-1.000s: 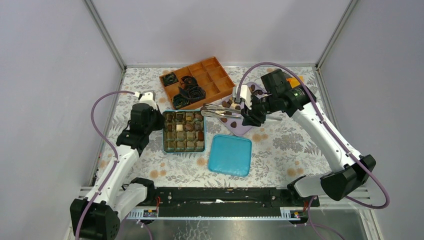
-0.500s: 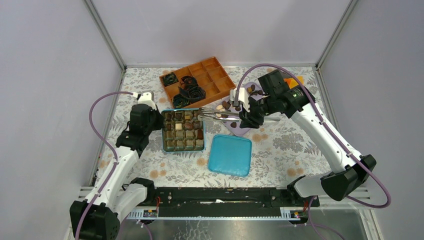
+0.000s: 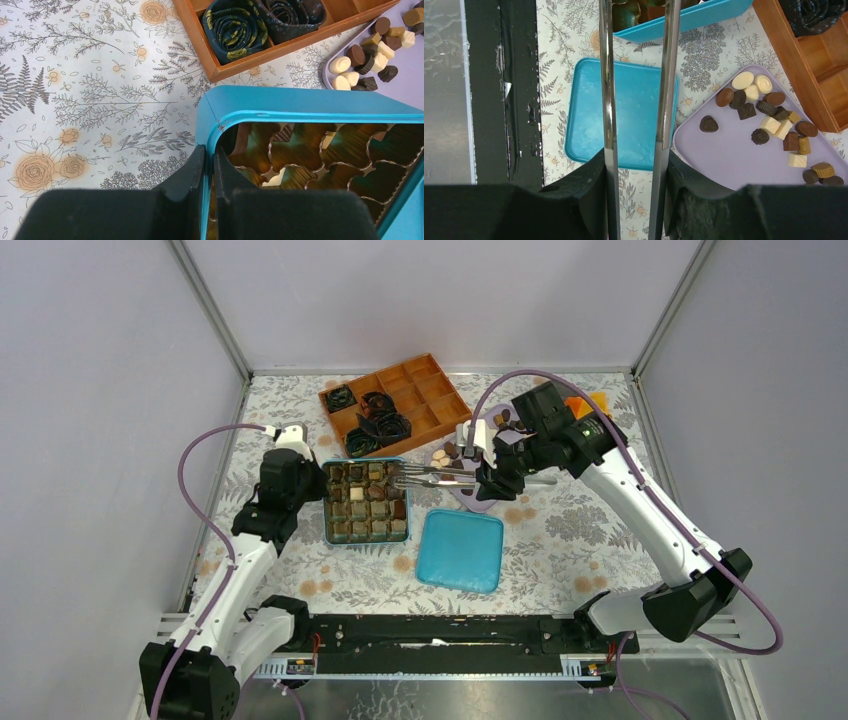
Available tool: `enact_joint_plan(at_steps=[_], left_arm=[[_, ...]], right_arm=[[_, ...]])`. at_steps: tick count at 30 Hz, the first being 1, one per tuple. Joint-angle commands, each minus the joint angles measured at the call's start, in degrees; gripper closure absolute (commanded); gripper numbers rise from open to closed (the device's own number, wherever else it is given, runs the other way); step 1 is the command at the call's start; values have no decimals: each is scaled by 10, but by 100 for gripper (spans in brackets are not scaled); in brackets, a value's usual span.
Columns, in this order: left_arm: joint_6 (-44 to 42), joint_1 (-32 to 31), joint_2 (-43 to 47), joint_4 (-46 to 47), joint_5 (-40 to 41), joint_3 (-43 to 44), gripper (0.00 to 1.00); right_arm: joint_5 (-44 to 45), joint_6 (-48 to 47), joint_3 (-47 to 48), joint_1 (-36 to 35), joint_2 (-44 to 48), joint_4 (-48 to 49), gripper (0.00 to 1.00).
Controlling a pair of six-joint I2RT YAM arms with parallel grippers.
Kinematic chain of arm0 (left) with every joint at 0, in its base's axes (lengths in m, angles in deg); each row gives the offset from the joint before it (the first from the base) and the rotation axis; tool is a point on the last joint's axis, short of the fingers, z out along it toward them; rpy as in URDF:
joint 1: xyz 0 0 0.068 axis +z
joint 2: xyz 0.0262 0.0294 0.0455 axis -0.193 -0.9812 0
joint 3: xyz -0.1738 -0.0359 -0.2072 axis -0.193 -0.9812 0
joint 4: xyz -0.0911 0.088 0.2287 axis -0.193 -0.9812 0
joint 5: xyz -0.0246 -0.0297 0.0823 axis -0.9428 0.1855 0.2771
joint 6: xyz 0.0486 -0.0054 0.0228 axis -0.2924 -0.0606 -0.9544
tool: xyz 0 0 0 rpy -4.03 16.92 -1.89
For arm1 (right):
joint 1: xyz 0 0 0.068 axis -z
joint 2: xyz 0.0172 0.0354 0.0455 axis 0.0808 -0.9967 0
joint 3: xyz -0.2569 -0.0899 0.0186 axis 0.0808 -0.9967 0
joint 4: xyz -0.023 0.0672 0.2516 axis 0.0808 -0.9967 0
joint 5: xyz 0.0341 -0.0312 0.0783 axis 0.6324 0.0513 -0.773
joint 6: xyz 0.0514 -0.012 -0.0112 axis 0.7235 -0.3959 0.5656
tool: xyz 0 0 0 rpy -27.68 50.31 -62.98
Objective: Pack the chocolate
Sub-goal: Place the fake chocolate in the packing box.
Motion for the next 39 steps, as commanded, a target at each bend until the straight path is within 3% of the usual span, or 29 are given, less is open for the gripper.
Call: enact_joint_plan(at_steps=[1, 13, 25, 39], left_arm=[[18, 3, 15, 74, 3, 5, 100], [18, 3, 10, 71, 10, 7, 100], [10, 0, 53, 112, -1, -15, 100], [24, -4, -25, 65, -23, 15, 100]], right_arm=[[-21, -9, 19, -9, 12, -3, 98], [-13, -14, 9, -17, 18, -3, 98], [49, -27, -5, -55, 14, 2, 98], [240, -24, -27, -172, -35, 44, 98]])
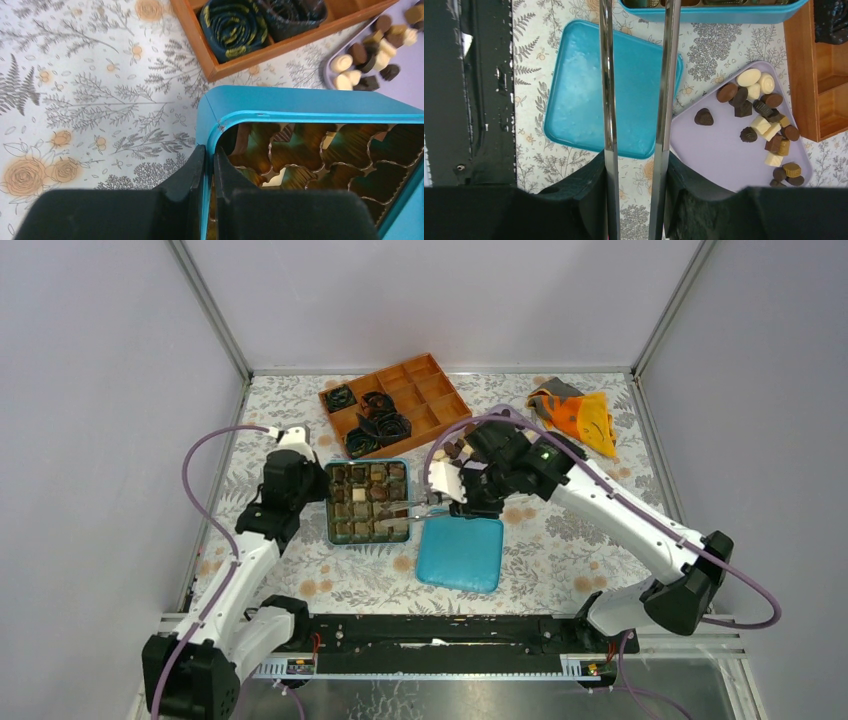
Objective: Pack the chocolate
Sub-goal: Place the fake chocolate in the packing box.
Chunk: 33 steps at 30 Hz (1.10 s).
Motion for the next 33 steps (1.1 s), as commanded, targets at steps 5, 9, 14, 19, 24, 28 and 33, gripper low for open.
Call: enact_joint_plan(at_steps=[5, 9, 14, 19, 24, 28, 33], left_arm=[[19, -2, -52, 20, -20, 42, 100], [18, -2, -65, 11, -20, 45, 100], [17, -2, -83, -3, -20, 51, 100], [16, -2, -100, -15, -20, 58, 100], [18, -2, -117, -26, -20, 63, 100], [18, -2, -122, -30, -20, 64, 100], [18, -2, -127, -34, -20, 66, 100]], right_arm=[[135, 9, 7, -71, -65, 55, 97], [162, 17, 15, -88, -99, 66, 96], [199, 30, 32, -95, -133, 76, 96], [217, 35, 35, -101, -148, 81, 94], [227, 41, 37, -107, -164, 86, 86], [232, 45, 41, -110, -176, 85, 80], [234, 47, 40, -111, -178, 84, 66]])
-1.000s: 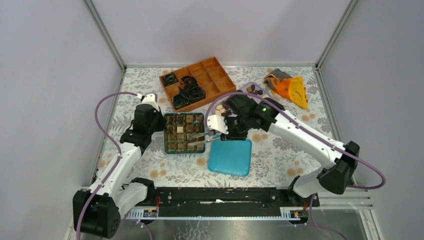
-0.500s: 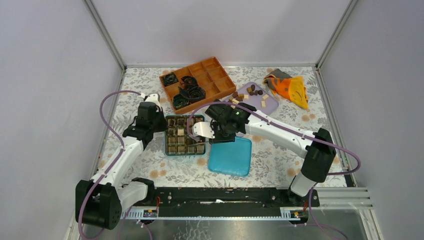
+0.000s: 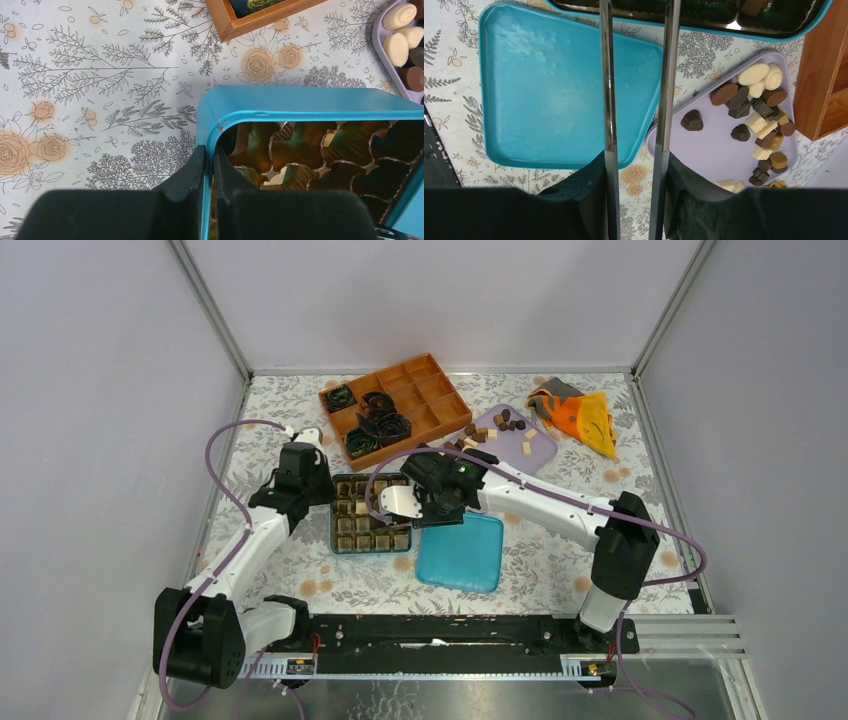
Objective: Pack the chocolate
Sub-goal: Place the fake chocolate in the packing box, then place the packing box at the center of the board.
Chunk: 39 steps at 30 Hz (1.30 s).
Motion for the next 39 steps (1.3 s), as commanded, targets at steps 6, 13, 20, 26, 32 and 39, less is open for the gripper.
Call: enact_joint_plan(at_steps=[6, 13, 20, 26, 32, 39], left_arm=[[15, -2, -3, 22, -11, 29, 100], [15, -2, -7, 19, -11, 30, 100], [22, -2, -29, 4, -4, 35, 100], [28, -2, -61, -12, -7, 47, 100], [26, -2, -83, -22, -11, 55, 96], [25, -2, -94, -27, -11, 60, 81]], right_arm=[[15, 14, 30, -5, 4, 6, 51], [-10, 20, 49, -5, 8, -8, 47], [-105, 32, 87, 24, 36, -46, 52], [-212, 49, 71, 127, 80, -46, 52], [-297, 84, -12, 268, 154, 9, 52], [-301, 128, -136, 385, 216, 100, 52]])
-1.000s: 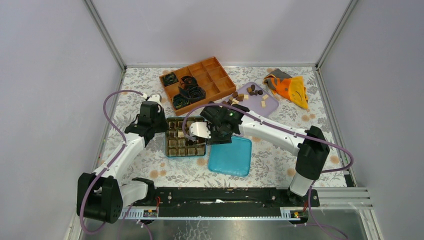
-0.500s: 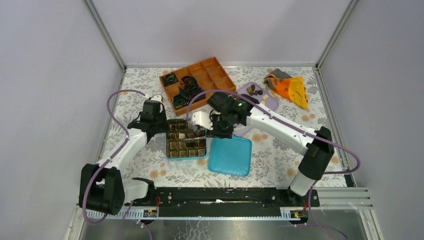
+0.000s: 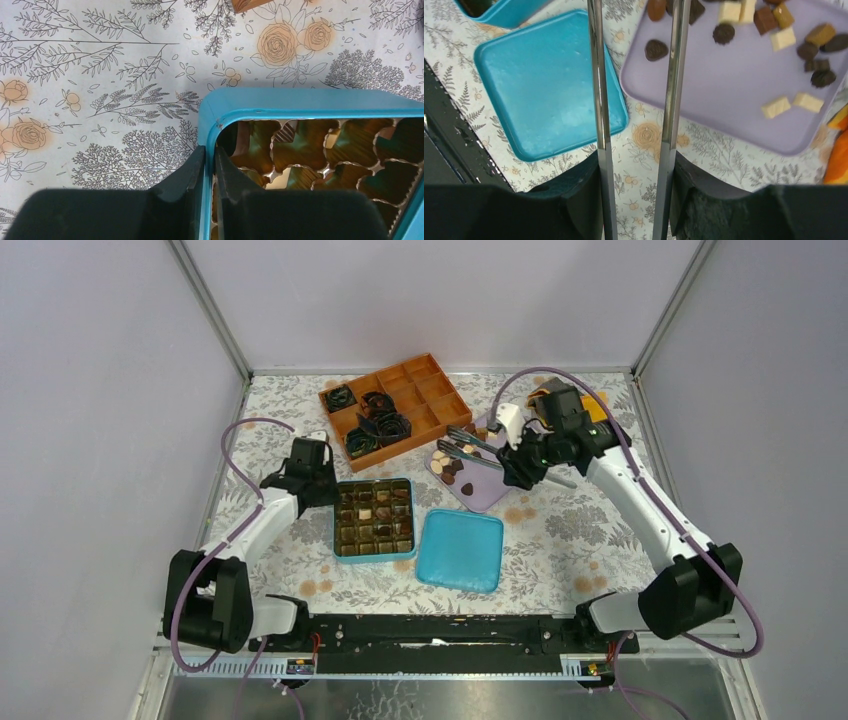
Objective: Pack the chocolate
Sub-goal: Place the packing box at the center of the board.
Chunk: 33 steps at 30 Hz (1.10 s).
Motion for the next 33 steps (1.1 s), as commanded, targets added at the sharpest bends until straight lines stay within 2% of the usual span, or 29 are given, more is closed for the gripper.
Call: enact_joint_plan(at_steps=[1, 5, 11, 17, 23, 27, 33], left_arm=[[4, -2, 2, 12, -10, 26, 79], [4, -2, 6, 11, -10, 25, 72], [4, -1, 20, 3, -8, 32, 52], [-29, 0, 98, 10, -9, 36, 34], [-70, 0, 214, 47, -26, 0, 2], [-77, 0, 268, 77, -40, -30, 1], [-83, 0, 297, 81, -37, -42, 1]], right_arm=[[-27, 36, -53, 41, 27, 73, 52], [-1, 39, -78, 59, 19, 93, 52], [42, 36, -81, 76, -9, 103, 52], [85, 24, -73, 76, -49, 101, 52], [117, 23, -50, 76, -101, 88, 52], [133, 25, -28, 76, -135, 75, 52], [149, 27, 3, 77, -180, 60, 53]])
